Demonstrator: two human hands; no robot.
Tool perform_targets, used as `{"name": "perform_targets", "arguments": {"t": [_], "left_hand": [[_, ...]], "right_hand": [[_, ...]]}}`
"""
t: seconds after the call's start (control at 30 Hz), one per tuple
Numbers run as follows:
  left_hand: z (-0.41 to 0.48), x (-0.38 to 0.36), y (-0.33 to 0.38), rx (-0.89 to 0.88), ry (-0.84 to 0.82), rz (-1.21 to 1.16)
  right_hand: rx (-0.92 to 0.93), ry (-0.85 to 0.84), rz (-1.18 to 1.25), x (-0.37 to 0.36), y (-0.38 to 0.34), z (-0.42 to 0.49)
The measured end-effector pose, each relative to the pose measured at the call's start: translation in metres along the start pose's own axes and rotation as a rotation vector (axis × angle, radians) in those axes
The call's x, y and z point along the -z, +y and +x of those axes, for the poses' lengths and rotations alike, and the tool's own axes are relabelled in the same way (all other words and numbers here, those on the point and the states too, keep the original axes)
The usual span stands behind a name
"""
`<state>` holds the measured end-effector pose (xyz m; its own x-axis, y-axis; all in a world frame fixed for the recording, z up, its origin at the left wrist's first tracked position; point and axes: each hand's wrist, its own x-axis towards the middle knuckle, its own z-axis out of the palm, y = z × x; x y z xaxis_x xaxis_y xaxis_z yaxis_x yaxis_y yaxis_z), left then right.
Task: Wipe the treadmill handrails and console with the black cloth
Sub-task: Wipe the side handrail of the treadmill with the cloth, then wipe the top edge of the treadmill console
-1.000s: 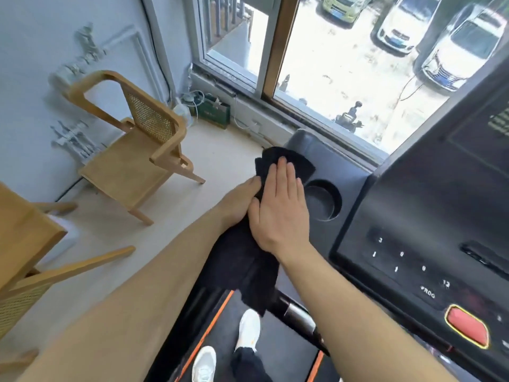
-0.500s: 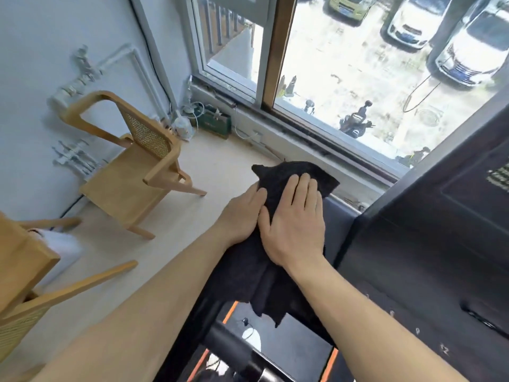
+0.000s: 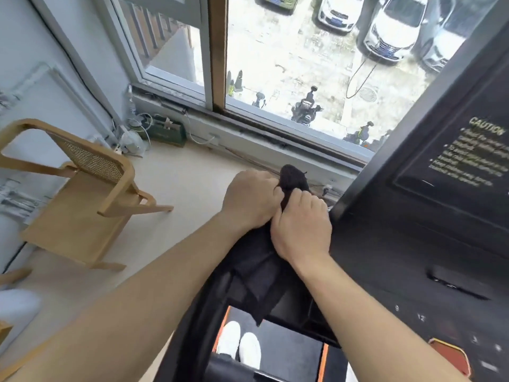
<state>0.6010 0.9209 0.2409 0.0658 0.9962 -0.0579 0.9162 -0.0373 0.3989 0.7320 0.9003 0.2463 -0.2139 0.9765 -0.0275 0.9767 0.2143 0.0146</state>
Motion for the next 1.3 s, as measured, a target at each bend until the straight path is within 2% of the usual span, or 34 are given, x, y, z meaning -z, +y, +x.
{"name": "perform_targets", "arguments": {"t": [0.07,0.1,0.2,0.27,0.3,0.37,0.47,0.53,0.67,0.8,0.93,1.07,1.3], "left_hand": [[-0.019,-0.007,0.004,-0.099,0.098,0.104],[-0.014,-0.006,0.003,-0.112,0.068,0.139],[0.035,0.0,-0.002,0.058,-0.193,0.075],[0.061,0.001,-0.004,0.044,-0.377,0.108],[0.065,0.0,-0.003,0.039,-0.401,0.127],[0.048,-0.001,0.002,0.031,-0.281,0.144],[-0.009,-0.006,0.01,-0.045,0.063,0.216],[-0.047,-0.018,0.007,-0.112,0.148,0.219],[-0.082,-0.029,0.008,-0.073,0.059,0.227],[-0.049,-0.022,0.008,-0.116,0.022,0.285],[-0.031,-0.014,0.01,-0.114,-0.013,0.32],[-0.089,-0.022,0.013,-0.058,0.089,0.188],[-0.155,-0.03,0.016,-0.107,-0.011,0.246]], "right_hand": [[0.046,0.02,0.033,-0.005,0.003,-0.013],[0.052,0.014,0.042,-0.005,0.004,-0.009],[0.001,-0.124,0.062,0.001,0.005,0.027],[-0.042,-0.239,0.121,0.004,0.006,0.05],[-0.071,-0.265,0.134,0.005,0.004,0.051],[-0.07,-0.134,0.088,0.005,0.0,0.034],[-0.026,0.006,0.113,-0.009,-0.003,-0.017],[0.018,0.033,0.125,-0.014,0.0,-0.047],[0.024,-0.04,0.179,-0.013,-0.002,-0.081],[-0.033,-0.015,0.172,-0.012,-0.004,-0.058],[-0.08,-0.06,0.127,-0.009,-0.006,-0.042],[-0.077,-0.077,0.044,-0.007,-0.009,-0.086],[0.01,-0.071,0.089,-0.008,-0.015,-0.163]]}}
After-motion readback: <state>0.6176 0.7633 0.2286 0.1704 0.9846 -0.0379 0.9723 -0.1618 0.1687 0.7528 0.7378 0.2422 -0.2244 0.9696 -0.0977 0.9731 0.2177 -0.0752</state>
